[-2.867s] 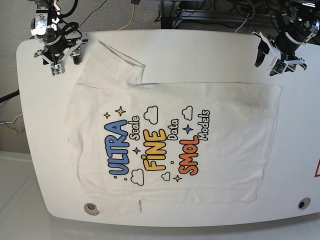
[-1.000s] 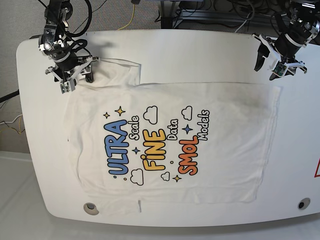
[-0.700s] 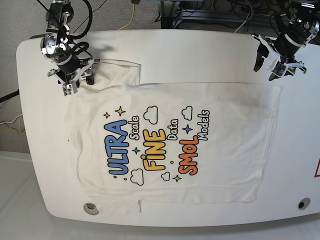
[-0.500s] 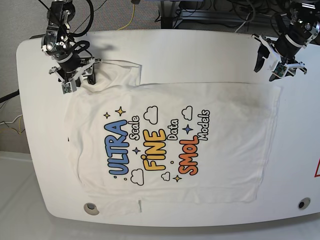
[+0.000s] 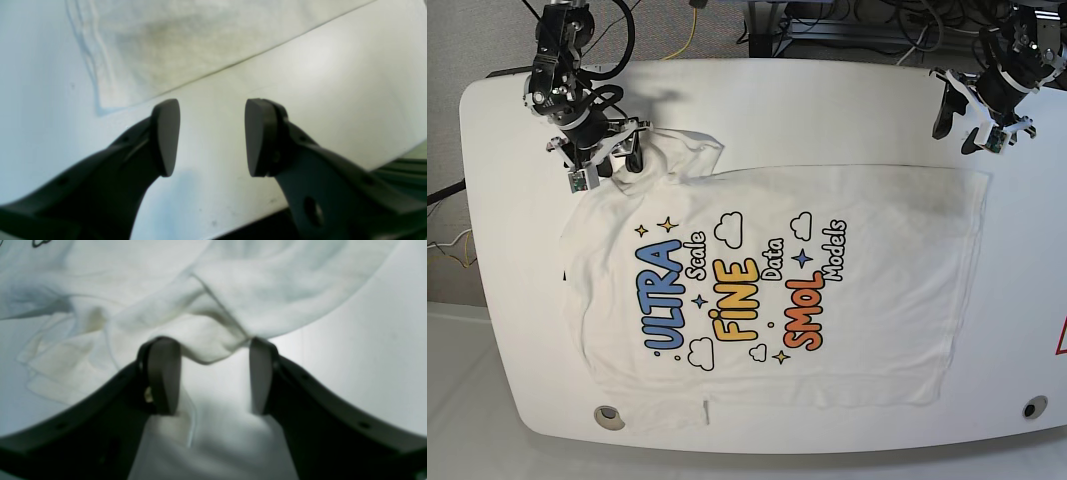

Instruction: Fold the T-shirt properly

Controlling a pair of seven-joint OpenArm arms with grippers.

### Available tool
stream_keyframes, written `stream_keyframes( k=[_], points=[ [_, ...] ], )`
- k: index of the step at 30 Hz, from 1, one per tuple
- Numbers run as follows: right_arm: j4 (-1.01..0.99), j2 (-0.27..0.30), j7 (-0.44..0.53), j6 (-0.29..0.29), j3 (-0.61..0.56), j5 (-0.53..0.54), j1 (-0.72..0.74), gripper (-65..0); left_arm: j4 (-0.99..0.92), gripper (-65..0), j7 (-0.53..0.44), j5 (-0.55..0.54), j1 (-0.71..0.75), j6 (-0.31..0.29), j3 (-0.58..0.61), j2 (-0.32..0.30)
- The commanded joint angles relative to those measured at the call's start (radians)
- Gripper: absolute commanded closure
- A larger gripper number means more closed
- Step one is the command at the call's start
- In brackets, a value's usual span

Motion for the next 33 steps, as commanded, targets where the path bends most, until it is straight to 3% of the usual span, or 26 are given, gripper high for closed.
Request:
stream_keyframes(
  k=[1,6,10,12,14,33],
  points=[
    [0.002,0.024,-0.028,-0.001,0.010,-0.020,-0.013,-34.7,-0.093,-30.1,-0.022,-0.029,-0.060,-0.004,-0.007,-0.029],
    [0.004,0.036,-0.023,-0.006,0.016,-0.037,-0.015,-37.6,-0.252,-29.9,-0.031,-0.041,-0.163,-0.008,0.002,-0.055],
    [0.002,0.035,-0.040,-0.007,0.017,-0.041,-0.011,-35.6,-0.259,-30.1,-0.036,-0.034,-0.175,-0.003,0.005,-0.056],
    [0.003,0.032,-0.051,-0.009,0.017,-0.043,-0.013,-29.5,-0.224,-30.1,-0.037,-0.023,-0.154,-0.001,0.006,-0.054],
    [0.014,0.028,-0.065,-0.006,0.014,-0.056,-0.007,0.0,-0.085,-29.3,-0.026,0.019,-0.057,0.008,0.002,-0.047],
    [0.024,0.028,-0.068,0.038,0.026,-0.056,-0.010,0.0,0.041,-28.2,-0.011,0.037,0.013,0.005,-0.007,-0.055]
  ],
)
